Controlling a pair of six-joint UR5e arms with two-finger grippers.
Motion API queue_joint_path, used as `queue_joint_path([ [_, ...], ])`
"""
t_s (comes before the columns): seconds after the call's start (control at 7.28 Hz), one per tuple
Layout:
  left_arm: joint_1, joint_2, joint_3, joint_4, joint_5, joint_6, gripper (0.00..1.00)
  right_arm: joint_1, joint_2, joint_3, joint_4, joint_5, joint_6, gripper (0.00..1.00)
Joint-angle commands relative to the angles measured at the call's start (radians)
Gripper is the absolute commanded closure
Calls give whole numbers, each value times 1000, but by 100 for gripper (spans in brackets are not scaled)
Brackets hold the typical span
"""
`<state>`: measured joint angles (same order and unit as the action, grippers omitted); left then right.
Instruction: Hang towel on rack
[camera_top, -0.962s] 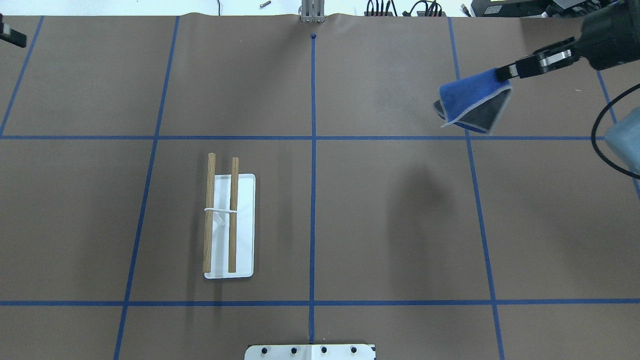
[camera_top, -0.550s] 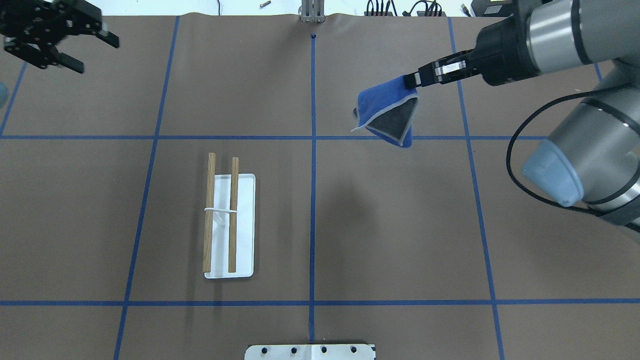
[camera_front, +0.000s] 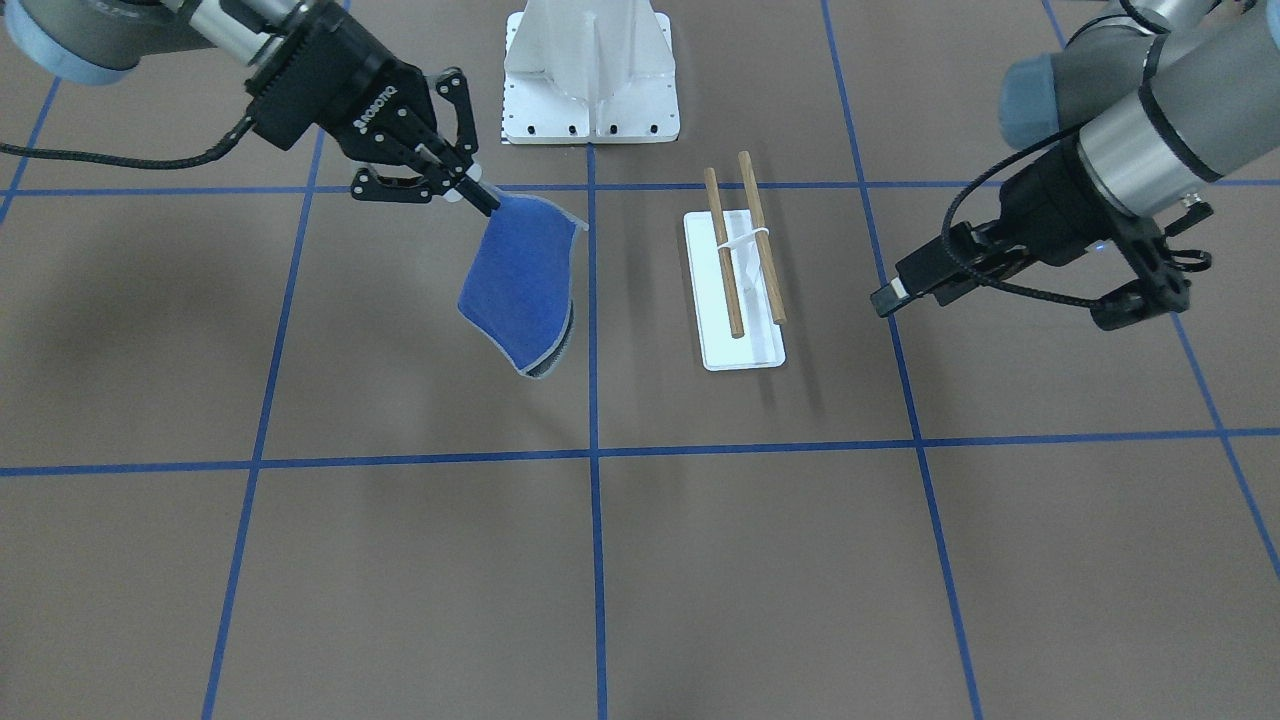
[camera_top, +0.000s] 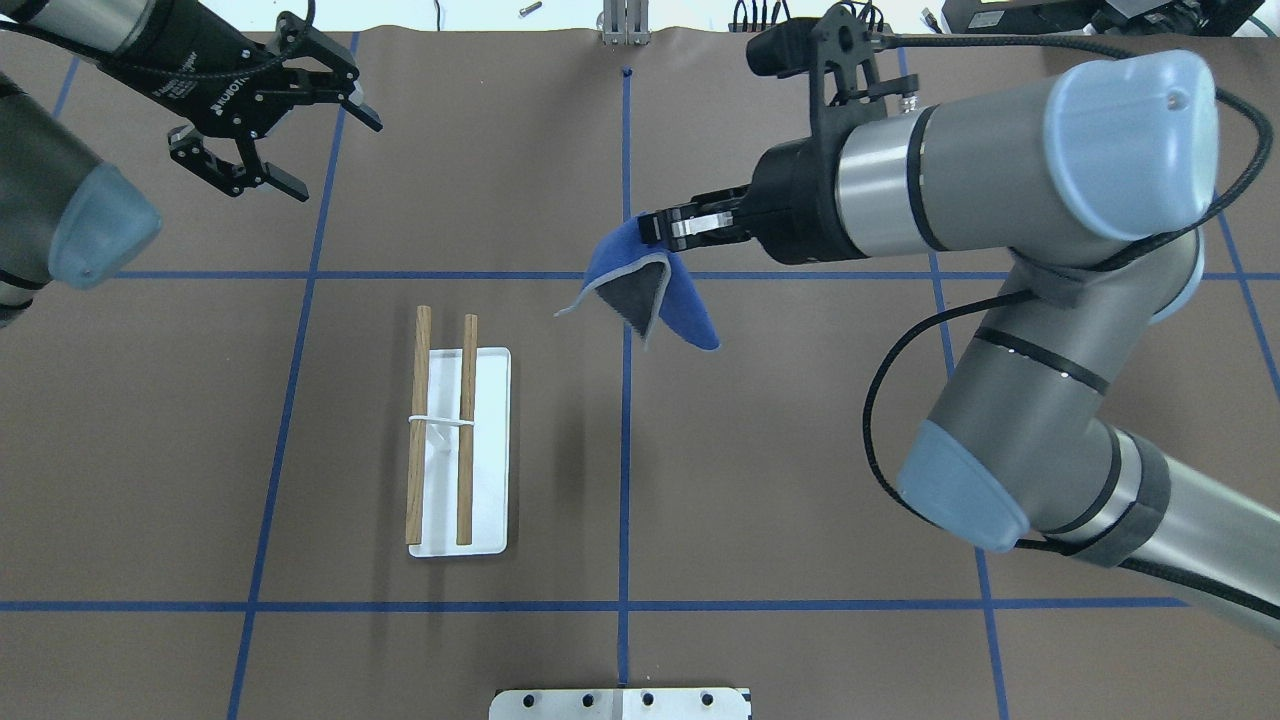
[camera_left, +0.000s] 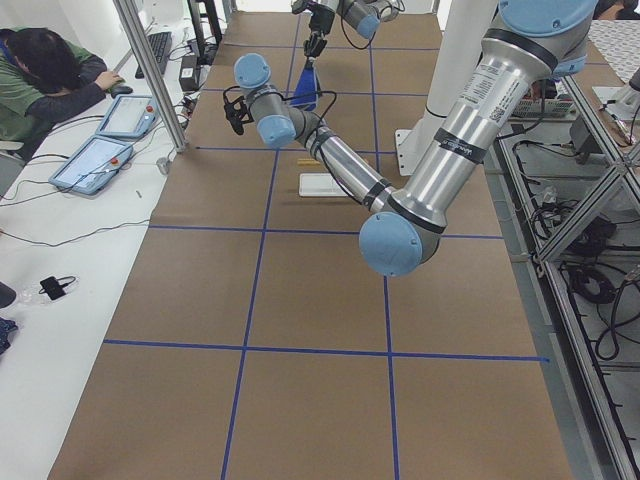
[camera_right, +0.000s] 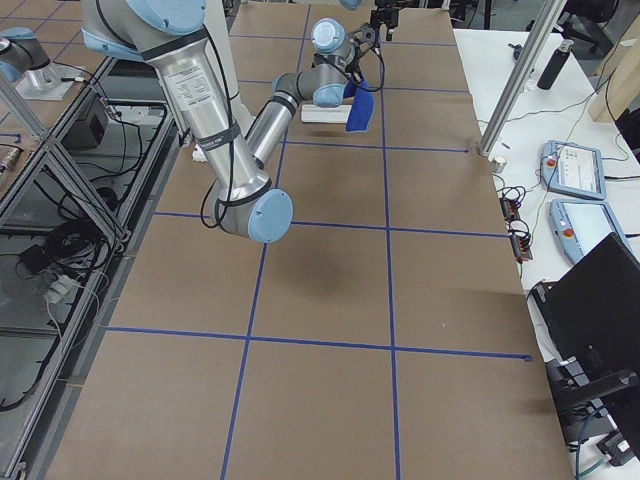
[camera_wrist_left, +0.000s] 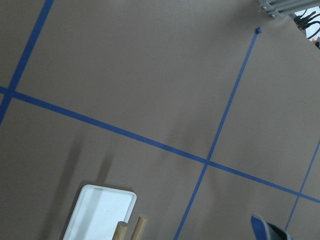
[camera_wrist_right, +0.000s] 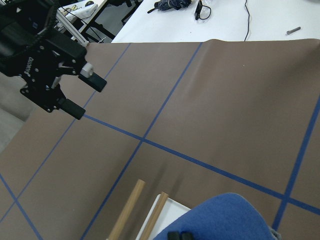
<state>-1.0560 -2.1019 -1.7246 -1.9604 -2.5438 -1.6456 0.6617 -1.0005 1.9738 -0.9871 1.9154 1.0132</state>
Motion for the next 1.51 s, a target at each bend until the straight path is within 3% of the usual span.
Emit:
queue_joint_path([
  [0.0, 54, -39, 5, -17, 20, -79, 2, -63, 65, -4, -15, -90, 21, 100],
  [0.41, 135, -59, 60, -225, 74, -270, 2, -123, 103, -1, -15, -200, 28, 100],
  [0.69, 152, -76, 65, -247, 73, -336, 2, -149, 132, -3, -16, -261, 71, 100],
  [1.24, 188, -79, 63, -250, 73, -365, 2, -152, 151, -6, -15, -295, 71, 100],
  [1.37, 192, -78, 62, -270, 74, -365, 10, -152, 151, -6, -15, -297, 71, 100],
])
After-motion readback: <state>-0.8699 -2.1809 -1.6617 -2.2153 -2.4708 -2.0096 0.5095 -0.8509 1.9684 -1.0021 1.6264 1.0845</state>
